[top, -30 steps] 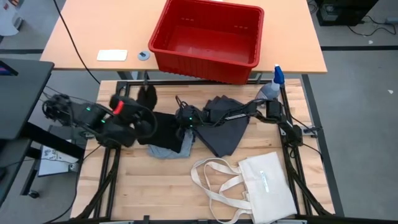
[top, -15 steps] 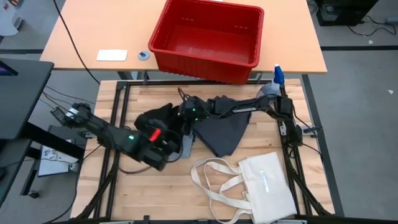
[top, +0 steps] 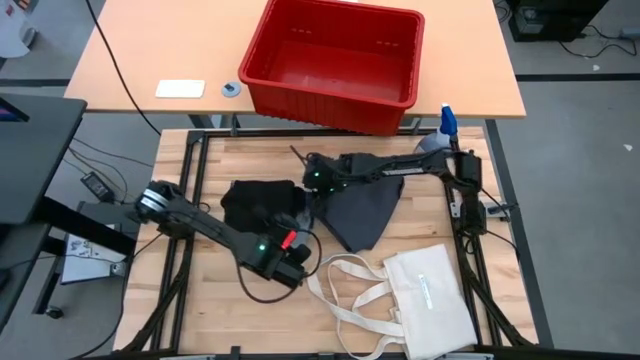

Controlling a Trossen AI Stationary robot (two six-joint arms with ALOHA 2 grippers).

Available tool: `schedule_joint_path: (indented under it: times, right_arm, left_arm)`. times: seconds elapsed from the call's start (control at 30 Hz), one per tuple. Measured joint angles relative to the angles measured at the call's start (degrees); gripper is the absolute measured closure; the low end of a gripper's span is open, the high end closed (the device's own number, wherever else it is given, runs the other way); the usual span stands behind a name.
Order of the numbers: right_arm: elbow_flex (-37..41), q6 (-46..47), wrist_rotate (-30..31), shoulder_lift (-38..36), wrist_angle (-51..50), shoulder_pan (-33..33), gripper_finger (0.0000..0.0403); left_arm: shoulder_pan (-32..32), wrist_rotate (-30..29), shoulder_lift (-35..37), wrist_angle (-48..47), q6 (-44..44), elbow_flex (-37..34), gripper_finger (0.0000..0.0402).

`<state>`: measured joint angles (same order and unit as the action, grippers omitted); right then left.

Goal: Fold laundry
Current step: Fold the black shirt

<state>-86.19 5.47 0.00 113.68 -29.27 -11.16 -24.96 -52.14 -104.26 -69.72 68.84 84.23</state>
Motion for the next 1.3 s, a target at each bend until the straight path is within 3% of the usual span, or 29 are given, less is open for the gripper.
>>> schedule_joint_path:
  times: [0.17, 0.23, 0.33, 0.43, 0.63, 0.73, 0.83, 0.9, 1.07, 1.23, 1.3]
  right_arm:
    - [0.04, -1.59, 1.93, -3.31, -12.42, -1.31, 0.0234]
    - [0.04, -1.32, 1.93, -4.61, -14.66, -1.77, 0.0234]
    - [0.04, -1.05, 1.70, -6.06, -16.09, -2.01, 0.0234]
    - [0.04, -1.15, 1.73, -8.14, -17.05, -1.92, 0.0234]
    - [0.04, -2.57, 1.98, -13.62, -22.98, -3.91, 0.0234]
    - [0.04, -2.53, 2.02, -16.83, -23.39, -4.66, 0.0234]
    - [0.04, -2.44, 1.89, -19.07, -23.16, -4.74, 0.0234]
    - [0.04, -1.64, 1.92, -20.40, -23.03, -4.56, 0.0234]
    - [0.89, 0.21, 1.89, -21.83, -22.81, -3.13, 0.0234]
    - [3.91, 2.20, 1.17, -22.02, -21.80, -1.13, 0.0234]
    - [6.15, 3.34, -2.16, -22.02, -17.38, -0.23, 0.0234]
  left_arm:
    - [0.91, 3.29, -4.08, 1.94, -0.49, 0.00, 0.0382]
    - [1.42, 7.24, -5.33, 3.16, -2.14, 0.00, 0.0367]
    - [2.93, 15.88, -5.63, 6.08, -6.75, 0.00, 0.0317]
    - [3.93, 19.31, -4.82, 6.28, -11.87, 1.08, 0.0247]
    - [5.14, 20.29, 1.57, -1.02, -25.96, 11.99, 0.0130]
    - [6.02, 15.78, 4.93, -9.59, -28.87, 19.19, 0.0112]
    - [6.06, 11.41, 8.75, -17.03, -29.46, 22.10, 0.0109]
    - [5.84, 11.34, 10.90, -21.11, -28.75, 20.78, 0.0109]
    - [2.69, 12.35, 16.24, -16.74, -26.35, 8.66, 0.0109]
    - [-0.04, 25.33, 15.63, -17.01, -23.95, -2.94, 0.0108]
    - [-0.62, 26.41, 15.65, -20.13, -20.05, -5.40, 0.0108]
